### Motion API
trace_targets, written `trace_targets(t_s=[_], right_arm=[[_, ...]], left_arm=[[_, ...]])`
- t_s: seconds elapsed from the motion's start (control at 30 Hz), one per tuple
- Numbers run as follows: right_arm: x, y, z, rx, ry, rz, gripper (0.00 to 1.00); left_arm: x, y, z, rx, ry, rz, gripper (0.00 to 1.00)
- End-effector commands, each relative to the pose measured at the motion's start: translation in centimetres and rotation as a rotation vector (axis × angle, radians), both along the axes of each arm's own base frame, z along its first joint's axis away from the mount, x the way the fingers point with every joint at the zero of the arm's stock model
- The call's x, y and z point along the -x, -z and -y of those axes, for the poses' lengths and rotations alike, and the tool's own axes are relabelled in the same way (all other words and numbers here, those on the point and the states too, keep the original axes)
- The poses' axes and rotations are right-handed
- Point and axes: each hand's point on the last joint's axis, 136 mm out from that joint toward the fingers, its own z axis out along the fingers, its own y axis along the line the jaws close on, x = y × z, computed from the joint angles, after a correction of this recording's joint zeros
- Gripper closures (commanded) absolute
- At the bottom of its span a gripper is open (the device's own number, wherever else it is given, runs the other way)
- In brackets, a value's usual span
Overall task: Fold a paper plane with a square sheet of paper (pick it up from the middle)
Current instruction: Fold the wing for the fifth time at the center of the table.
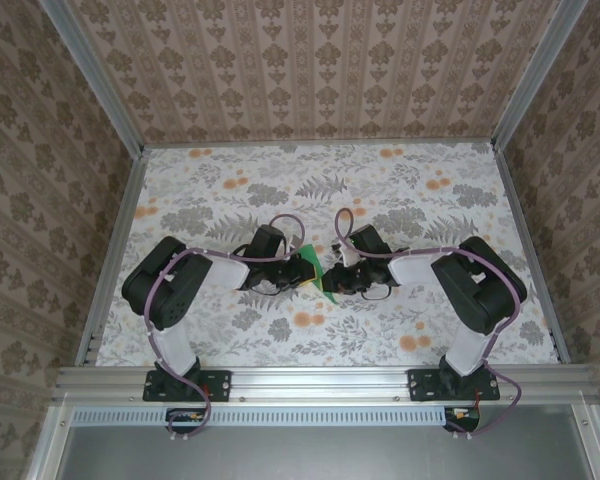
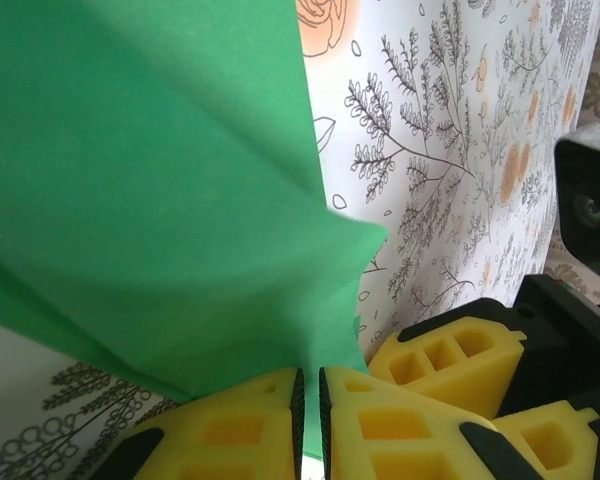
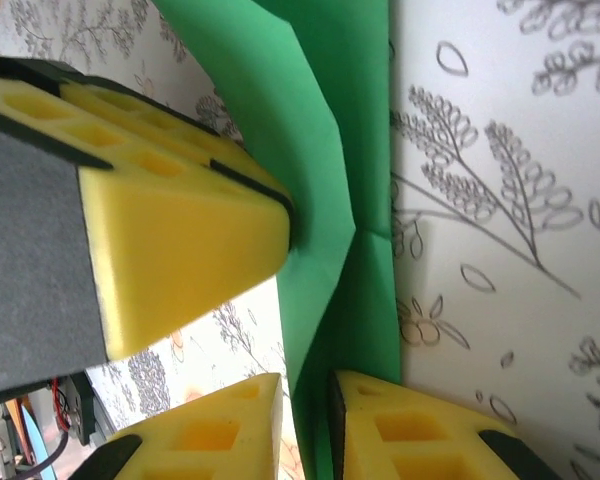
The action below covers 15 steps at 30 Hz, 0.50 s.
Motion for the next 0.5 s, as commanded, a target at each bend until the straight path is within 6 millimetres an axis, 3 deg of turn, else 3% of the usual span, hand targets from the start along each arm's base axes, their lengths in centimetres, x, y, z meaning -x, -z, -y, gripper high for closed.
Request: trace_targets(t_s=[0.0, 0.2, 0.47], right_arm=[[1.7, 0.1, 0.8, 0.042, -0.018, -0.051, 0.79], [2.7, 0.8, 1.1, 0.047, -0.036, -0.083, 0.84], [3.0, 3.2, 2.4, 0.156, -0.007, -0.144, 0.88]], left_arm=[[0.1, 1.0, -0.3, -0.045, 0.003, -0.008, 0.85], [0.2, 1.1, -0.4, -0.050, 0.003, -0.011, 0.85], [-0.1, 1.3, -0.6, -0.082, -0.009, -0.017, 0.85]])
